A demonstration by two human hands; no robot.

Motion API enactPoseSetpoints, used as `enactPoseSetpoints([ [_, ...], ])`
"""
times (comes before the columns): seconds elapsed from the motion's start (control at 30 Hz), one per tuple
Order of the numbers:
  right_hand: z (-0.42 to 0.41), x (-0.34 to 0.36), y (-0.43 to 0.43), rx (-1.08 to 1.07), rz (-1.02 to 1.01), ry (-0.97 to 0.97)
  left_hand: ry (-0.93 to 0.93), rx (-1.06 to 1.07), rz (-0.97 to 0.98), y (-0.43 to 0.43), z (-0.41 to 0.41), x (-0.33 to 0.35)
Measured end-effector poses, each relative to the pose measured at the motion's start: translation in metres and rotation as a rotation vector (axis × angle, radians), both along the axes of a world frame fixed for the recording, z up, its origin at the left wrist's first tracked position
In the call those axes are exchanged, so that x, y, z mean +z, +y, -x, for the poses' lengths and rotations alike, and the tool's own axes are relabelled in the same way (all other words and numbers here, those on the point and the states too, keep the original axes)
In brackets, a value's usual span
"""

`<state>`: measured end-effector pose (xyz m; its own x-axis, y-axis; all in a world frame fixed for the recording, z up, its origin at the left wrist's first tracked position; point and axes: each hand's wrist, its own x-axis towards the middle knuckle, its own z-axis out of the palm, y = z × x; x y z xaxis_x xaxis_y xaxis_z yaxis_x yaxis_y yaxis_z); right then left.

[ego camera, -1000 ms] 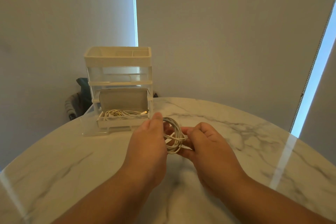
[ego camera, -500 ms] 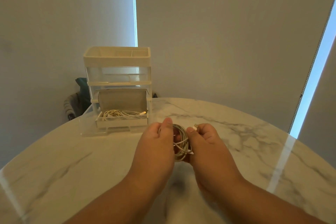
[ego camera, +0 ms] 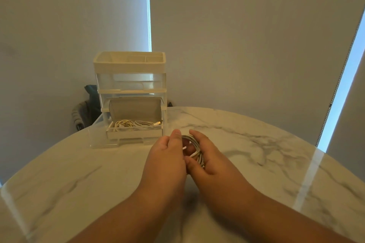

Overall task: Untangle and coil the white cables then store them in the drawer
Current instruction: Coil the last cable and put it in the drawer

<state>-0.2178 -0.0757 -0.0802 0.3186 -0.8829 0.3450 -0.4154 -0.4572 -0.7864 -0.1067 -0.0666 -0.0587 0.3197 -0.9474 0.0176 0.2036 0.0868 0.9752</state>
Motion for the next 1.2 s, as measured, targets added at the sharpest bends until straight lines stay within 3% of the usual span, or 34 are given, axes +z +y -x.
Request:
enactPoseSetpoints([
  [0.13,0.003,0.003,-0.001,0.002,0.029,0.132,0.033,-0.028,-0.045,0.000,0.000,0.002],
  [0.3,0.007,-0.001,-0.004,0.012,0.004,0.146,0.035,-0.018,-0.075,-0.006,-0.002,-0.001],
  [0.47,0.015,0.002,-0.009,0.069,0.192,0.271,0.078,-0.069,-0.154,-0.009,-0.008,-0.002],
  [0.77,0.017,0.000,-0.015,0.028,0.178,0.255,0.264,-0.249,-0.217,-0.005,-0.015,0.003],
  [0.9,0.017,-0.001,-0.018,-0.022,0.170,0.244,0.212,-0.262,-0.235,-0.010,-0.019,0.000],
  [1.1,0.020,0.001,-0.020,-0.069,0.165,0.241,-0.027,-0.230,-0.204,-0.016,-0.028,-0.006],
  [1.2,0.020,0.001,-0.020,-0.056,0.142,0.233,-0.032,-0.226,-0.211,-0.015,-0.029,-0.006],
])
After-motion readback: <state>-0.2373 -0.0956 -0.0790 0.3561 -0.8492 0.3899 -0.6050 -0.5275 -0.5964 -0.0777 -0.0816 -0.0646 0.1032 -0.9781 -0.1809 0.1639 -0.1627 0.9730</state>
